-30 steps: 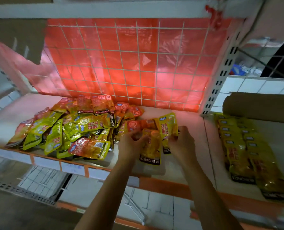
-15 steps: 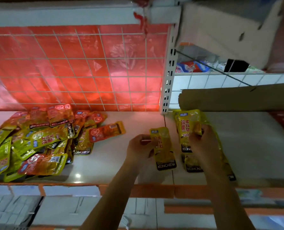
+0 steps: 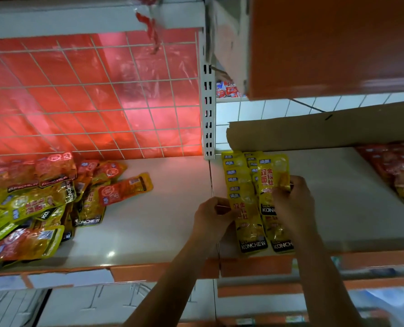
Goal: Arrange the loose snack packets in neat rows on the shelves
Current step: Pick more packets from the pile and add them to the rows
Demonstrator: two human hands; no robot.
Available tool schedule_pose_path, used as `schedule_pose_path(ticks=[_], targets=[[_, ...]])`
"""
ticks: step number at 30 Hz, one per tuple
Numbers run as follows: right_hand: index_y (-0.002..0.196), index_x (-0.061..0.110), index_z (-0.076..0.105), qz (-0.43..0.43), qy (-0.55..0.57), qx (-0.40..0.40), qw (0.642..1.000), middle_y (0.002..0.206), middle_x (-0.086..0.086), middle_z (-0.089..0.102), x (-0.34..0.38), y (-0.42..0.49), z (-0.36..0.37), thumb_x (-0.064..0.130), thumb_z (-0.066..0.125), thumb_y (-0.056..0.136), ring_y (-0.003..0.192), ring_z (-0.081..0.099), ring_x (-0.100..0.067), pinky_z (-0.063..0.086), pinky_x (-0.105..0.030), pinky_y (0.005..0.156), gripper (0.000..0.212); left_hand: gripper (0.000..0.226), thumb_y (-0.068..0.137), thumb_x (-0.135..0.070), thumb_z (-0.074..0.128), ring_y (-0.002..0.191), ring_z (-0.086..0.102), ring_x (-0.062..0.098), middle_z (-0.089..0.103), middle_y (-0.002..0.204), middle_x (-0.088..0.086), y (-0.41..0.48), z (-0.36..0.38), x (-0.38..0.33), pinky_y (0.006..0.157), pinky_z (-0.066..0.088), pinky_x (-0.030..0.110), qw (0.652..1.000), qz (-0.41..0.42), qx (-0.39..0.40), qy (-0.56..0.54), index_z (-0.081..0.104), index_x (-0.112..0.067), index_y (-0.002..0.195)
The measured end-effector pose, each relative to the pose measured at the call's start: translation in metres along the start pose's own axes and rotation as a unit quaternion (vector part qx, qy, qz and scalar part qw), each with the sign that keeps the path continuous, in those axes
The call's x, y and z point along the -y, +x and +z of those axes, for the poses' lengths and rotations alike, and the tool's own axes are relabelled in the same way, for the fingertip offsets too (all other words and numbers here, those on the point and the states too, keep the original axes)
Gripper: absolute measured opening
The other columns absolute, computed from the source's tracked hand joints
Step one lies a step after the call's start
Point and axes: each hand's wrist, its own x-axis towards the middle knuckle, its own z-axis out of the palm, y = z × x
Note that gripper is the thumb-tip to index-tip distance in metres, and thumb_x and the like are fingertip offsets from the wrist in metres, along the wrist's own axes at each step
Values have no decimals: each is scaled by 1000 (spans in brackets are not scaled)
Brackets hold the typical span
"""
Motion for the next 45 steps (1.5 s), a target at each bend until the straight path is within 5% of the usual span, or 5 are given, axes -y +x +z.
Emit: schedule_pose_path(ticks=[16, 24, 28, 36, 45], targets=[[120, 14, 51, 3, 2, 8, 1000, 79, 3, 57, -8, 8, -10, 13, 53, 88, 76, 60, -24, 43, -32, 67, 32, 26, 82, -34, 75, 77, 64, 7, 69, 87, -8, -6, 4, 0, 72, 53, 24, 977, 77, -38, 194, 63, -22, 102], [116, 19, 52, -33, 24, 52, 998, 79, 15, 56, 10, 0, 11, 16, 57, 88, 66, 56, -2, 36, -20, 49, 29, 28, 90, -42, 62, 66, 60, -12, 60, 76, -21, 4, 2, -13, 53, 42, 3, 981, 119, -96, 122, 59, -24, 110], [111, 16, 55, -73, 24, 80, 994, 75, 18, 53, 24, -6, 35, 16, 58, 88, 59, 52, 6, 33, -11, 44, 23, 39, 88, -42, 64, 77, 67, -2, 70, 90, -13, 16, 3, -21, 70, 54, 15, 991, 115, -60, 37, 52, -28, 122], [116, 12, 58, -151, -41, 125, 980, 103, -6, 64, 44, -1, 57, 15, 52, 91, 91, 59, -17, 43, -23, 68, 25, 51, 84, -7, 70, 80, 70, 20, 70, 93, 7, 37, -12, -22, 60, 58, 34, 984, 120, -76, -112, 53, -37, 122], [138, 12, 47, -187, -134, 92, 969, 135, -7, 52, 38, 7, 66, 15, 51, 92, 127, 42, -23, 33, -31, 102, 46, 41, 87, -24, 69, 83, 63, 12, 70, 110, 5, 67, -36, -11, 80, 51, 25, 966, 134, -124, 183, 60, -18, 127]])
